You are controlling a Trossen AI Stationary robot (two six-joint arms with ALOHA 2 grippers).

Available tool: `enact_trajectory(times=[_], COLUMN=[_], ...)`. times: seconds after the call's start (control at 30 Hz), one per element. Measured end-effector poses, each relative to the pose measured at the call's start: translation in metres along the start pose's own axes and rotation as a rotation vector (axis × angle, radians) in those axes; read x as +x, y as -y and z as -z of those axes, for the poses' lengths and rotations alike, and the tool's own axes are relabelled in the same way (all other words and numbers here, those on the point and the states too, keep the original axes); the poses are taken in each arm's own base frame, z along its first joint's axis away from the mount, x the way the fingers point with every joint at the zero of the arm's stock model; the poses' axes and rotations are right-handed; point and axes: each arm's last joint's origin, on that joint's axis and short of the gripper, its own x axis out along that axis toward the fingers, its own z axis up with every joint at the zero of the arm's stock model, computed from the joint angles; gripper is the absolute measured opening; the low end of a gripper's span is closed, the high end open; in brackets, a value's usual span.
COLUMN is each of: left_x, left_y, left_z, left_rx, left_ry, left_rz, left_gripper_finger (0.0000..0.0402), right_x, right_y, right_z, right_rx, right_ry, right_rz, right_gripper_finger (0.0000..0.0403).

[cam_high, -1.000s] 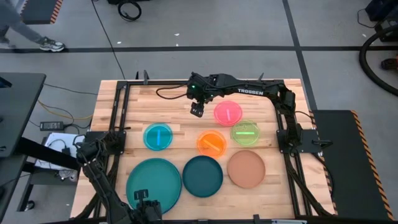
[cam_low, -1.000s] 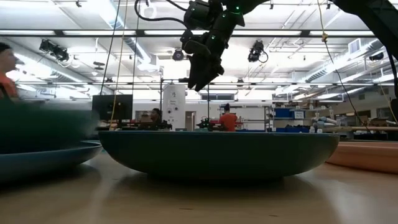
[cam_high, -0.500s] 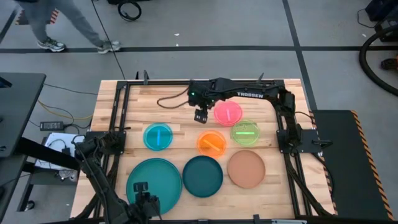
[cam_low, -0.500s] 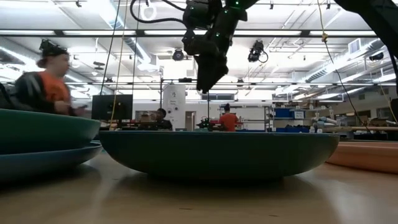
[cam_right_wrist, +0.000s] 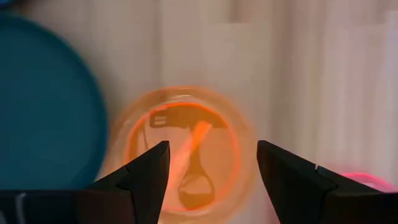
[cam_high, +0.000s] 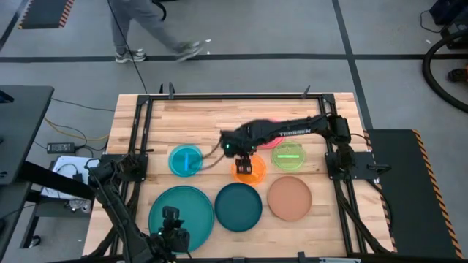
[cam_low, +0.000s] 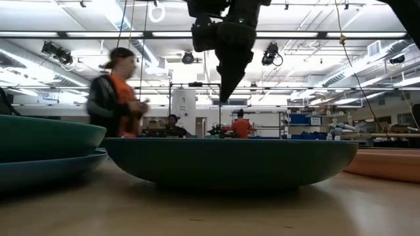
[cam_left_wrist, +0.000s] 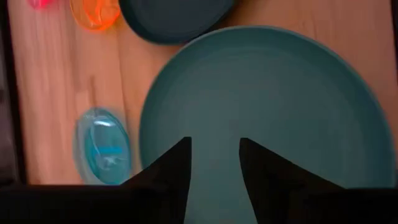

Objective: Stack plastic plates
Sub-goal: Stack the dark green plate on top of the green plate

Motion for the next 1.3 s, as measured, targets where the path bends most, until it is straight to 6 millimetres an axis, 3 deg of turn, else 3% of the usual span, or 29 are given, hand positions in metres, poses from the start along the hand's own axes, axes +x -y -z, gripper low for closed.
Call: enact_trajectory(times=[0.23,0.37,0.63,0.8,1.07,1.3], left_x=[0.011,0.016,0.023,0.034,0.062,0.073], left_y=[-0.007,-0.017,-0.044,-0.055,-0.064,-0.068], left_z=[-0.004,-0.003,0.008,0.009,-0.005,-0.003], left_rx=[0.09,0.097,-0.004,-0.038,-0.005,0.107], left_ry=[-0.009,0.009,0.104,0.159,0.173,0.166], left_rz=[-0.013,0.008,0.097,0.186,0.299,0.281], left_gripper_finger=[0.0142,0.0142,0.0142,0.0142,0.0142,0.0142], right_x=[-0.004,-0.008,-0.005,0.007,0.013,0.012], right_y=[-0.047,-0.063,-0.085,-0.093,-0.098,-0.114], right_z=[0.02,0.034,0.065,0.081,0.09,0.096], right_rx=[-0.07,-0.107,-0.259,-0.261,-0.23,-0.214], right_ry=[0.033,0.09,0.235,0.208,0.153,0.151], right_rz=[0.036,0.014,-0.009,-0.005,-0.017,-0.049], right_gripper_finger=[0.025,0.025,0.025,0.025,0.025,0.025])
